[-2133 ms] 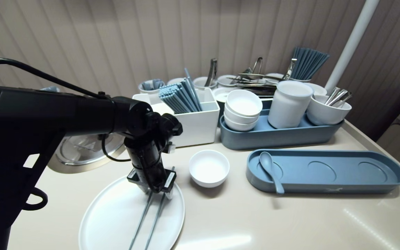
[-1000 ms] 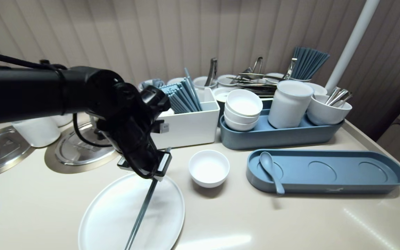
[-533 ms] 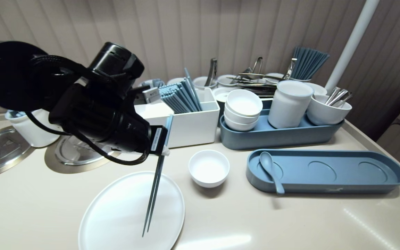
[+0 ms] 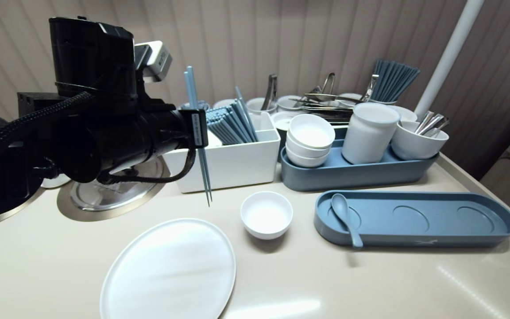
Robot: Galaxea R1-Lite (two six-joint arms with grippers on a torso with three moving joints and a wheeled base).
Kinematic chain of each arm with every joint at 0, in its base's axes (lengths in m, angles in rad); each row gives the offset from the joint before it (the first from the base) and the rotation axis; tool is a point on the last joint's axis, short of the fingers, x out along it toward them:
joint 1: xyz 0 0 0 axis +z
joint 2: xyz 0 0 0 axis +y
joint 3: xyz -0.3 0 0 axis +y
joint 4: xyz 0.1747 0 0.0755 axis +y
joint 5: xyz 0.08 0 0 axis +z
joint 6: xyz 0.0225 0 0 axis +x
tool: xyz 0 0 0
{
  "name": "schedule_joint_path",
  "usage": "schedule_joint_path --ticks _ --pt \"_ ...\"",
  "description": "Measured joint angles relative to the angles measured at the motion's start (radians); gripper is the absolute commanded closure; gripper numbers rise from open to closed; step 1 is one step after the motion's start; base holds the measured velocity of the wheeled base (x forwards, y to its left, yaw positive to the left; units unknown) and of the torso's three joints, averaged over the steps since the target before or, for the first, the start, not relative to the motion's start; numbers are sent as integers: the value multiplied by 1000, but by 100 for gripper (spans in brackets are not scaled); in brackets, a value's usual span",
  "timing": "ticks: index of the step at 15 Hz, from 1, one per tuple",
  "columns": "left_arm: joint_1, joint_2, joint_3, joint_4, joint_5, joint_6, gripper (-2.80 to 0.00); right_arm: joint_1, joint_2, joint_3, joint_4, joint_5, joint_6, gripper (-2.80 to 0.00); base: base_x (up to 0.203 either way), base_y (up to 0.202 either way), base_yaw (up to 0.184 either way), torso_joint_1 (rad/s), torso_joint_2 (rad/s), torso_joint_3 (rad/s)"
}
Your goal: Put the chopsticks back from the plate
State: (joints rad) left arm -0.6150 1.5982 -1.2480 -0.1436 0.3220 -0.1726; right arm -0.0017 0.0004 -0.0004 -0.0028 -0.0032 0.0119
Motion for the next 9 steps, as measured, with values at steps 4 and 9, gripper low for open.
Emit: schedule_joint_path --ticks 4,9 --pt "-3 -19 7 -2 1 2 0 0 0 0 0 0 0 0 0 0 0 0 0 0" --pt "-7 -24 6 -3 4 2 0 0 0 0 0 0 0 0 0 0 0 0 0 0"
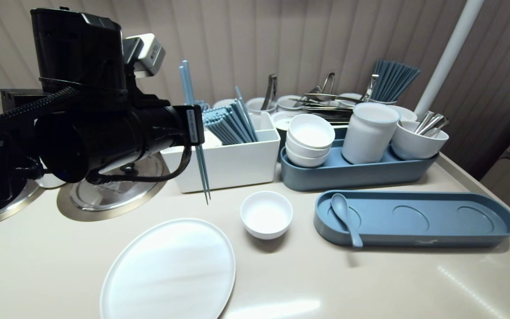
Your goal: Put the chopsticks back from the plate
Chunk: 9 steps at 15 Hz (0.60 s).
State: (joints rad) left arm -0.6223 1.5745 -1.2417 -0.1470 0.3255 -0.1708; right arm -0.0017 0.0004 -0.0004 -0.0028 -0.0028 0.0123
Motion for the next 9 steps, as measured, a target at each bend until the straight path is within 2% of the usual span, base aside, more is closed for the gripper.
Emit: schedule_joint_path --ticks 4,9 --pt "-4 2 -3 0 1 0 0 0 0 0 0 0 0 0 4 -30 9 -2 1 2" --pt "-4 2 1 -2 -2 -2 0 1 0 0 0 -1 0 0 0 -152 4 1 3 1"
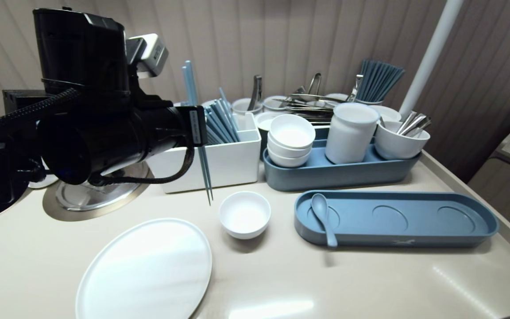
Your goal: Put the chopsticks back from the plate
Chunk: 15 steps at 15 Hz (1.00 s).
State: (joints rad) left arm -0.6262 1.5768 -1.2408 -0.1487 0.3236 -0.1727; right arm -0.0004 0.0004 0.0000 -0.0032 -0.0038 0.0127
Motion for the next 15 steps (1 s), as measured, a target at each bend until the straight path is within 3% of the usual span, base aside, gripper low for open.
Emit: schedule_joint_path --ticks 6,11,15 --pt "1 -1 1 1 -1 -1 0 -1 0 -1 1 1 -1 0 0 0 0 0 0 0" --pt "3 -2 1 2 -1 0 0 -3 0 0 0 1 -1 0 151 0 4 0 2 3" --pt "-4 -16 9 -1 -2 -3 0 0 0 0 2 0 -1 0 0 0 0 0 0 0"
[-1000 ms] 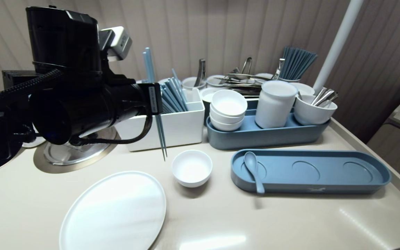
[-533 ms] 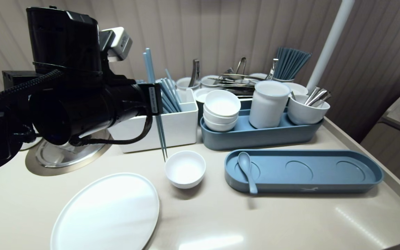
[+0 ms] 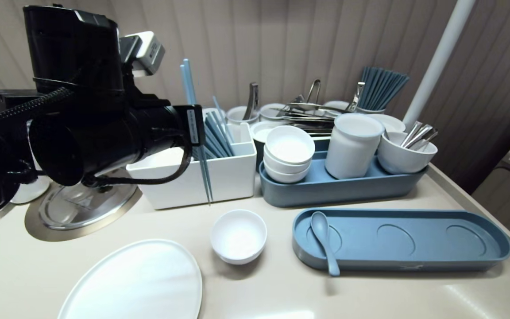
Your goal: Put the chopsticks back from the plate
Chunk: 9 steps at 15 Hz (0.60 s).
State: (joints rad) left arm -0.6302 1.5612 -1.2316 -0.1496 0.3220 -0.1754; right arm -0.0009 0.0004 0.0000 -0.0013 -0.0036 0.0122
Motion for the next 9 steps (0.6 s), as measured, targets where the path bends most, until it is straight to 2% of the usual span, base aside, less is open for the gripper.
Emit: schedule_joint_path --ticks 2,6,9 --pt "-26 -9 5 -26 2 -9 0 -2 0 0 -2 0 0 0 0 0 0 0 0 0" --pt "-46 39 -39 -242 24 -1 0 -1 0 0 -1 1 0 0 0 0 0 0 0 0" --pt "-48 116 -167 -288 123 29 0 -1 0 0 -1 0 0 0 0 0 0 0 0 0"
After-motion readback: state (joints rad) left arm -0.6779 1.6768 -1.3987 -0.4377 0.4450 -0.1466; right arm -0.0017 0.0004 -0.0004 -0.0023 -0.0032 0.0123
